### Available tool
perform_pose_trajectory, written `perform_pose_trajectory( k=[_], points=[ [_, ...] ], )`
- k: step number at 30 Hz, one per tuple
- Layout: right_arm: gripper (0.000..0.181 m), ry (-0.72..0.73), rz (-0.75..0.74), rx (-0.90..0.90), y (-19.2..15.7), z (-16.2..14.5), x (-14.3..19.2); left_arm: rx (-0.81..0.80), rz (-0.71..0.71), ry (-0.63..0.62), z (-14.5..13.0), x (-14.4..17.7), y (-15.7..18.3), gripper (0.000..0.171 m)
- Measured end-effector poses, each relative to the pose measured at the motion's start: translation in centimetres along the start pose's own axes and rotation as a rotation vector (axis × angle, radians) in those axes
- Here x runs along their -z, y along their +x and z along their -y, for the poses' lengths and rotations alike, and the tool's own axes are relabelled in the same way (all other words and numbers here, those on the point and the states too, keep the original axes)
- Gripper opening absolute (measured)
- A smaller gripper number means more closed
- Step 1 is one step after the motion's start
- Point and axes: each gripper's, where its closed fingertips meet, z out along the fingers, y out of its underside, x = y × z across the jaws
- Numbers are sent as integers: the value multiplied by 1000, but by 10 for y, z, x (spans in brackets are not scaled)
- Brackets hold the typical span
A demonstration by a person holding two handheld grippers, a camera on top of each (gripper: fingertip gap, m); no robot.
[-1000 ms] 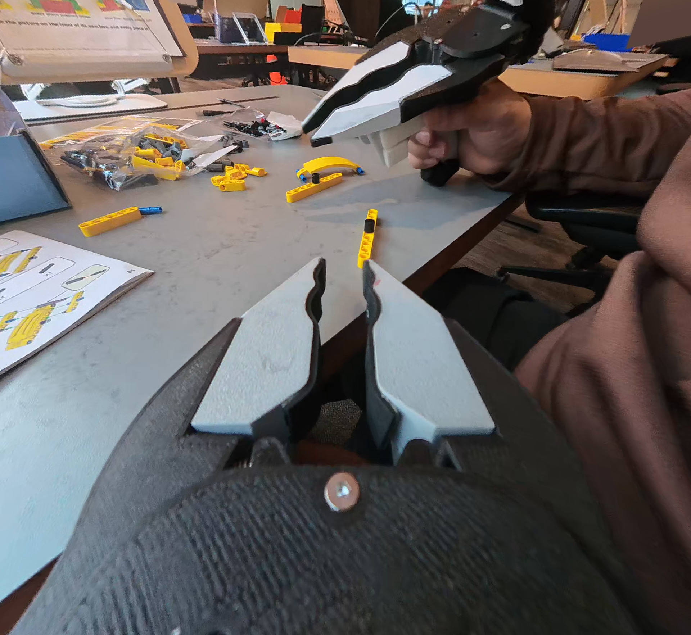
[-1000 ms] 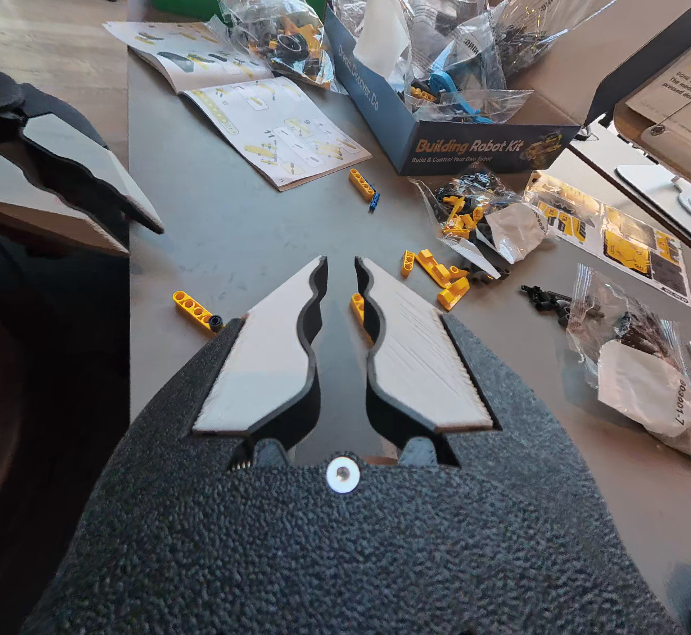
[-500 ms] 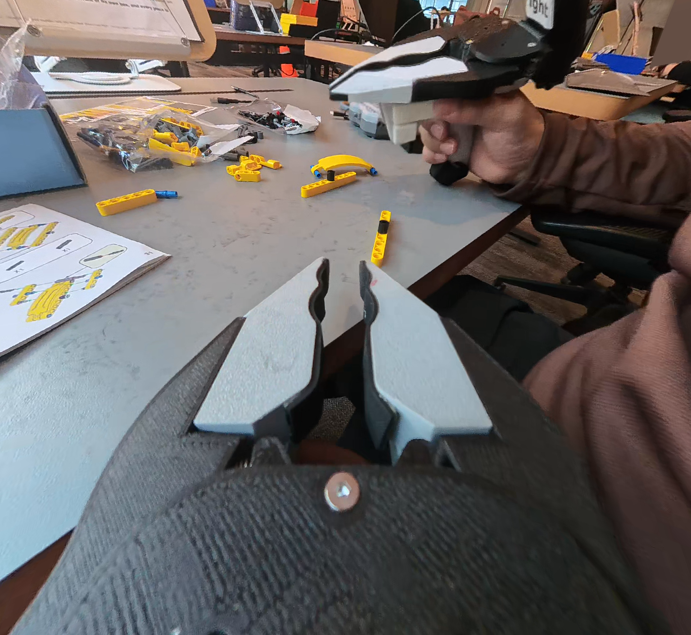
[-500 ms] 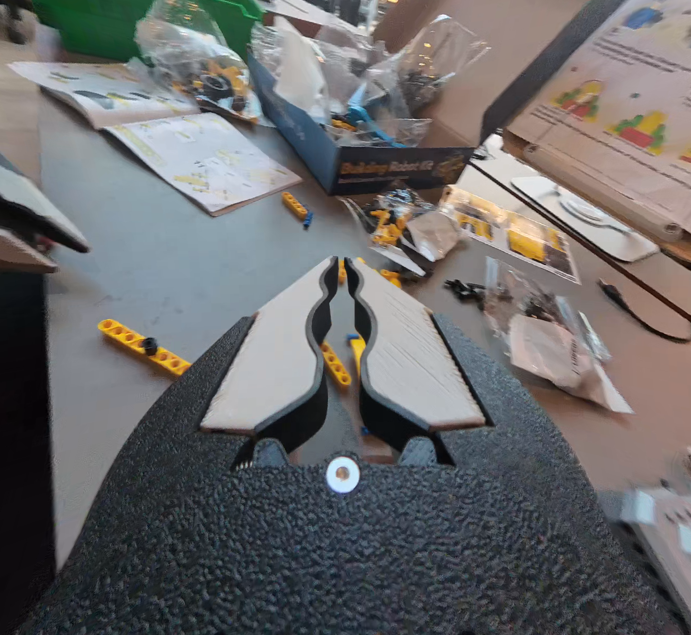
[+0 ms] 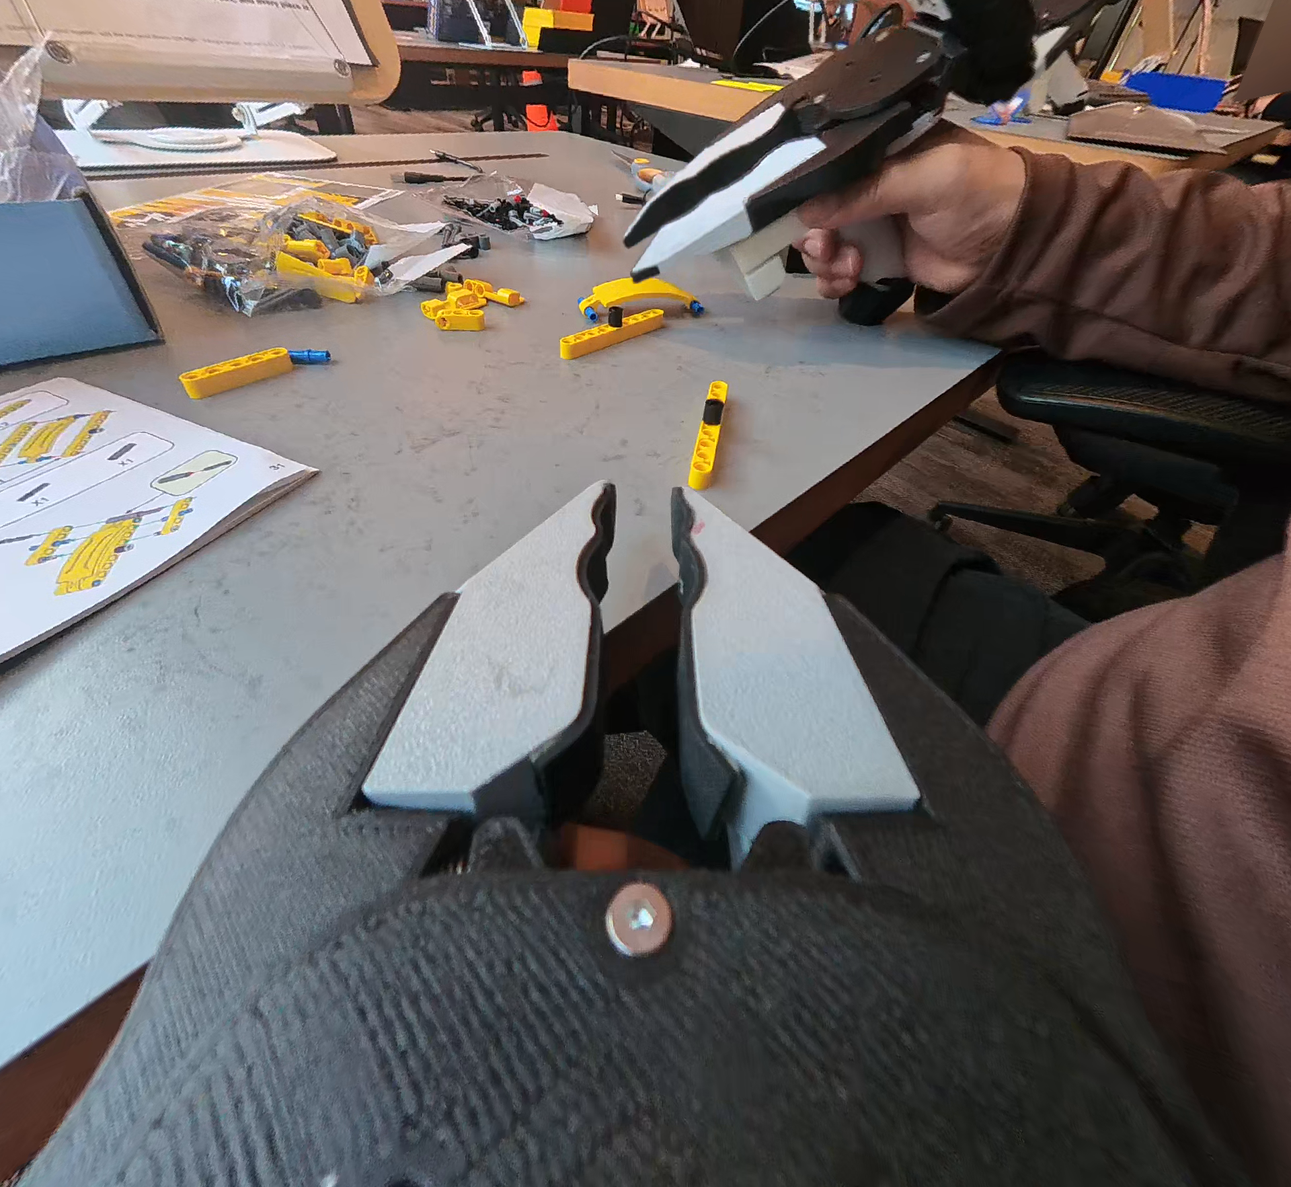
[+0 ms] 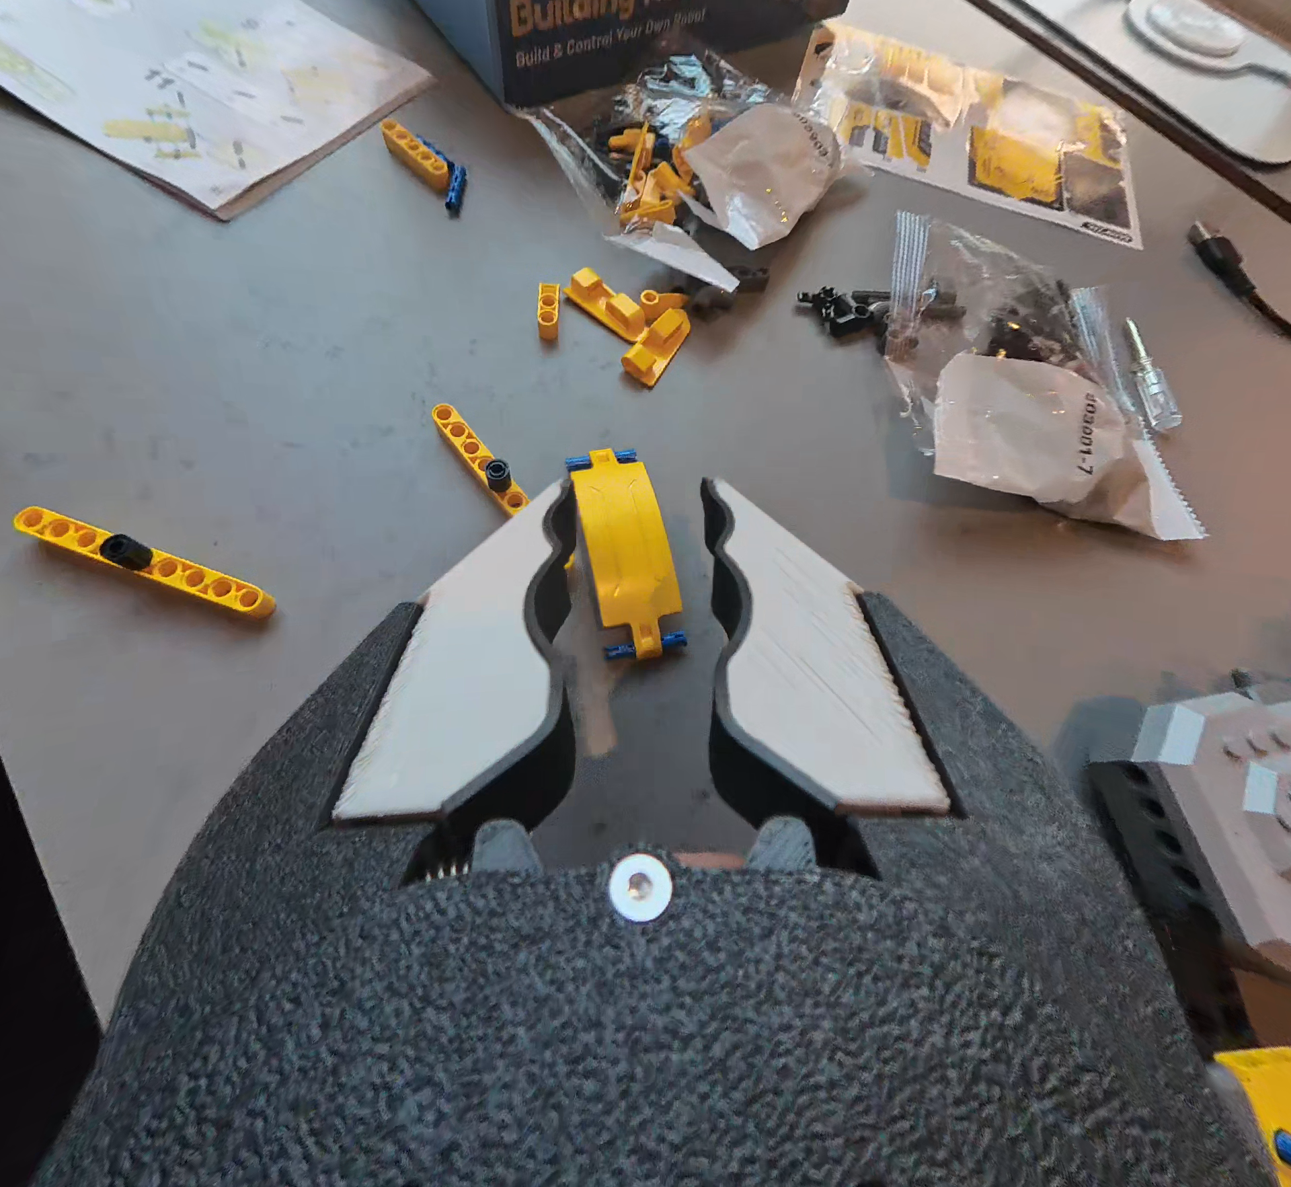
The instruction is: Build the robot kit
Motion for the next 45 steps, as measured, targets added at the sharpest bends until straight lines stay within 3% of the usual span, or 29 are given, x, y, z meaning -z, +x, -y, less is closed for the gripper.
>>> perform_pose_trajectory(
  k=[5, 7, 9, 22, 29, 36, 39, 45],
  points=[
    [38, -60, 57, -24, -3, -8, -5, -15, 13, -8, -1, 4, -1, 13],
    [24, -81, 73, -27, -3, -12, -6, -13, 4, -17, -3, 4, -1, 13],
    [24, -82, 79, -34, -2, -12, -6, -9, 2, -13, -3, 4, -1, 12],
    [24, 27, 19, 21, 4, 5, 0, -41, -38, -59, -14, -2, 8, 11],
    [24, 166, 180, 146, -41, 36, 14, -76, -43, -81, -21, -4, 8, 8],
    [24, 15, 305, 289, -92, 14, -3, -115, -48, -76, -21, -4, 10, 8],
    [24, -38, 276, 345, -96, 1, -10, -129, -40, -77, -21, -4, 10, 9],
    [24, 1, 286, 318, -94, 6, -6, -146, -32, -79, -21, -4, 11, 9]
  ],
)
